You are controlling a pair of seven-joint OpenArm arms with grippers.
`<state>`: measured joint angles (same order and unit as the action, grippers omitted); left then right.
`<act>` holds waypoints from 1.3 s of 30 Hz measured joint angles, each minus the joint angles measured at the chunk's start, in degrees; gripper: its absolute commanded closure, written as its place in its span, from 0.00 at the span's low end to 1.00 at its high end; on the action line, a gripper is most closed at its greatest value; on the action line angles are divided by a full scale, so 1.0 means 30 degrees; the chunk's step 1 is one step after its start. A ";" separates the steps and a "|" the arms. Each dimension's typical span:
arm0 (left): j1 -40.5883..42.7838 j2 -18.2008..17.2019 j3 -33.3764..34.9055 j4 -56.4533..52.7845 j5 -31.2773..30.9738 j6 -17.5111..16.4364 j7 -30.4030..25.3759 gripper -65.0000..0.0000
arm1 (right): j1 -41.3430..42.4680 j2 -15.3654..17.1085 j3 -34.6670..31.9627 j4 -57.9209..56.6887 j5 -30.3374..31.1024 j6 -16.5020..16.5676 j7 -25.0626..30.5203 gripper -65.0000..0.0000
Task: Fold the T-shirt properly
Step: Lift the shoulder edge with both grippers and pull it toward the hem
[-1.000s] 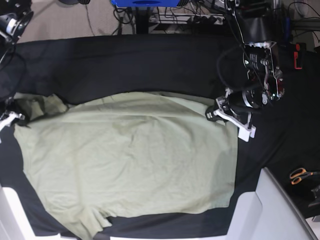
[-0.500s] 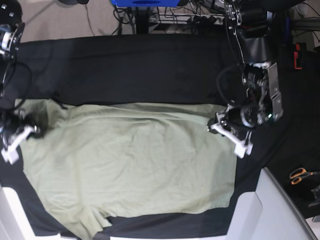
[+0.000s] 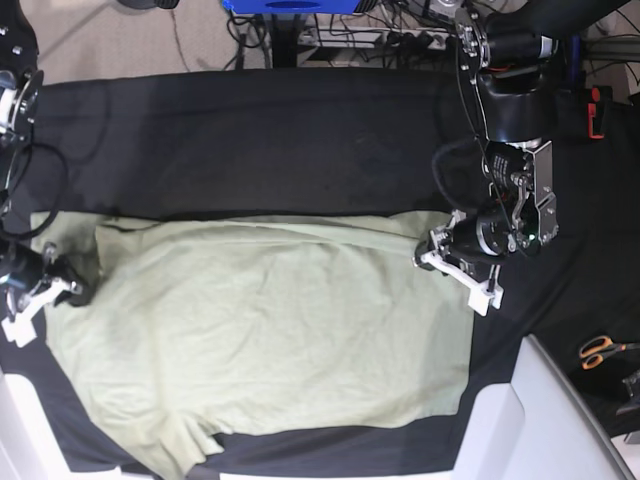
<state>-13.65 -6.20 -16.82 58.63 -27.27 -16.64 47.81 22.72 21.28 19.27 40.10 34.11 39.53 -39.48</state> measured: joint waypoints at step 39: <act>-0.2769 -0.0372 0.3468 -0.4087 0.1581 0.0051 -0.5807 1.00 | 0.0036 -0.1056 0.0073 -0.0022 -0.0015 -0.0015 0.5246 1.00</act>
<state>-21.96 -7.31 -6.42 46.37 -22.52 -16.49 30.39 22.83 18.11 19.49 40.03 34.06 39.48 -23.75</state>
